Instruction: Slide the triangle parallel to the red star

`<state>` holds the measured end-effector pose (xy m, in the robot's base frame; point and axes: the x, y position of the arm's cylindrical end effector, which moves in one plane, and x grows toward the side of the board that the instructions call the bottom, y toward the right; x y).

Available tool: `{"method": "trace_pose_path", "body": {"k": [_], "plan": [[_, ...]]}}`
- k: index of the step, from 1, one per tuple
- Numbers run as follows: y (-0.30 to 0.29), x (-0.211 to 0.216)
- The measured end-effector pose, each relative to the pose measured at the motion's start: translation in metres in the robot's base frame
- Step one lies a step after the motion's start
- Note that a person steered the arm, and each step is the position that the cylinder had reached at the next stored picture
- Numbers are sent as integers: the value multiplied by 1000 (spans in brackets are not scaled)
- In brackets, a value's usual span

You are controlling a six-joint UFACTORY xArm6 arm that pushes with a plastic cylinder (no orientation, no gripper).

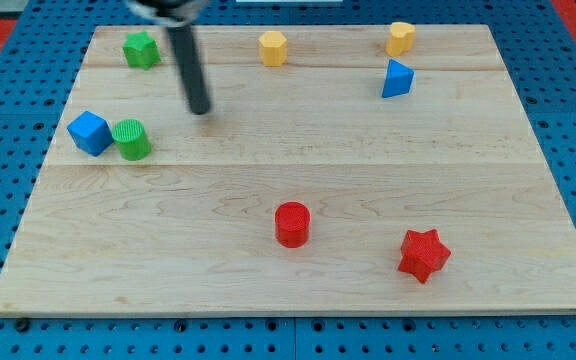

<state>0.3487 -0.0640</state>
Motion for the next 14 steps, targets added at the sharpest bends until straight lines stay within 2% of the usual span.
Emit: {"method": "trace_pose_path", "body": {"k": [1,3,5,6,7,8,11,13,14], "plan": [[111,-22],[171,-83],[210,34],[205,21],[203,-19],[218,-37],[284,-9],[214,37],[209,19]]}}
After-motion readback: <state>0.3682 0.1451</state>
